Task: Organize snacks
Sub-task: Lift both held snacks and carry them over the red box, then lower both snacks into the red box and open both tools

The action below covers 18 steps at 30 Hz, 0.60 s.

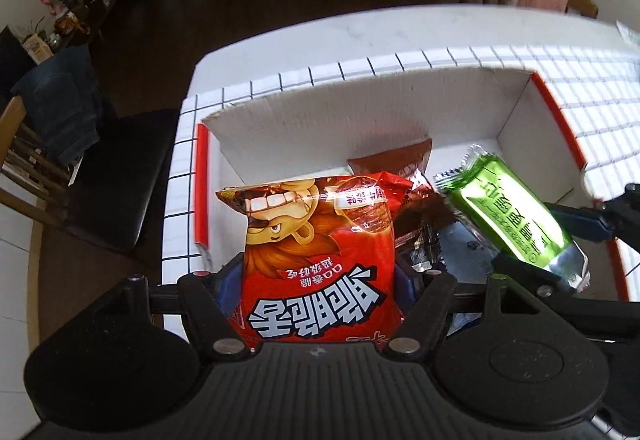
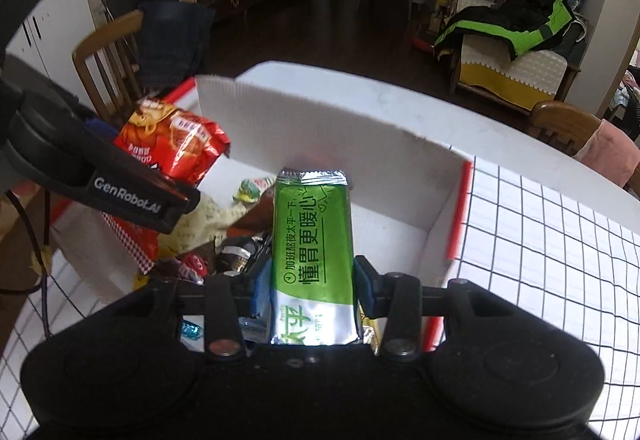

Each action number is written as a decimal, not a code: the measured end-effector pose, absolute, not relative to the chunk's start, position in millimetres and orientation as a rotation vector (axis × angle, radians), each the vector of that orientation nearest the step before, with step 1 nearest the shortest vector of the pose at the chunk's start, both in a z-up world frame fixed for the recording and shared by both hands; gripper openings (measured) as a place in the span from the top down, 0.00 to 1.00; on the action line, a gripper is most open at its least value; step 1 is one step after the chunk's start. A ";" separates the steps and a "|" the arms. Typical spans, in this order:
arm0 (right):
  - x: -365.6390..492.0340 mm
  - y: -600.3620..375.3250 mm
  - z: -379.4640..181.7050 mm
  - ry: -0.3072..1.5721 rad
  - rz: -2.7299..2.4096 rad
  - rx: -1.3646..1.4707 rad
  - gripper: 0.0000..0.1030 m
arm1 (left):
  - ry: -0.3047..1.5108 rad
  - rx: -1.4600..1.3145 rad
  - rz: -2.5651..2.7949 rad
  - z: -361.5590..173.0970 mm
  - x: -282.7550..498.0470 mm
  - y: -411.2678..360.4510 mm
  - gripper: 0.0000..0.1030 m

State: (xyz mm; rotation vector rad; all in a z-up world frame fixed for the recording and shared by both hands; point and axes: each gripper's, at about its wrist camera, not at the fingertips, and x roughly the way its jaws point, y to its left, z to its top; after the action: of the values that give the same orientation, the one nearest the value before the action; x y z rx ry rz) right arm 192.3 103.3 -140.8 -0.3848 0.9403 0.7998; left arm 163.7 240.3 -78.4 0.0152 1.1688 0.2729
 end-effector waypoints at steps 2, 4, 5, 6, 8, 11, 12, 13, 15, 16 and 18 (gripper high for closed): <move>191.4 106.6 -147.1 0.956 0.792 -0.385 0.60 | 1.190 0.050 0.269 -85.0 167.9 234.7 0.31; 192.7 108.8 -151.4 0.979 0.794 -0.380 0.60 | 1.212 0.063 0.265 -91.4 171.6 232.5 0.31; 192.6 108.9 -152.6 0.985 0.793 -0.382 0.60 | 1.221 0.060 0.265 -93.4 173.0 232.1 0.31; 191.4 108.9 -153.8 0.988 0.791 -0.386 0.60 | 1.227 0.054 0.265 -94.5 174.4 232.0 0.31; 189.5 109.9 -155.6 1.002 0.794 -0.389 0.60 | 1.241 0.048 0.255 -95.1 177.7 230.6 0.31; 188.8 109.3 -158.1 1.017 0.788 -0.378 0.60 | 1.256 0.062 0.257 -97.4 180.2 227.8 0.30; 189.5 108.3 -158.8 1.023 0.788 -0.374 0.60 | 1.260 0.065 0.256 -98.2 180.2 226.7 0.30; 190.0 107.6 -158.5 1.030 0.786 -0.368 0.60 | 1.261 0.066 0.253 -98.7 181.1 226.7 0.30; 191.9 105.9 -156.9 1.034 0.787 -0.356 0.60 | 1.255 0.075 0.255 -98.4 181.4 225.9 0.31; 191.9 104.9 -155.7 1.033 0.786 -0.353 0.60 | 1.254 0.071 0.255 -98.6 181.6 226.6 0.31; 191.7 103.4 -153.2 1.029 0.784 -0.344 0.60 | 1.253 0.060 0.256 -97.8 180.7 226.8 0.31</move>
State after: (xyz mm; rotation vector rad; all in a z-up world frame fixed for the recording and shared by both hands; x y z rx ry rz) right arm 191.7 103.4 -153.2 -0.3442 1.0289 0.7837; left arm 180.7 226.8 -97.8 0.0603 1.2526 0.2563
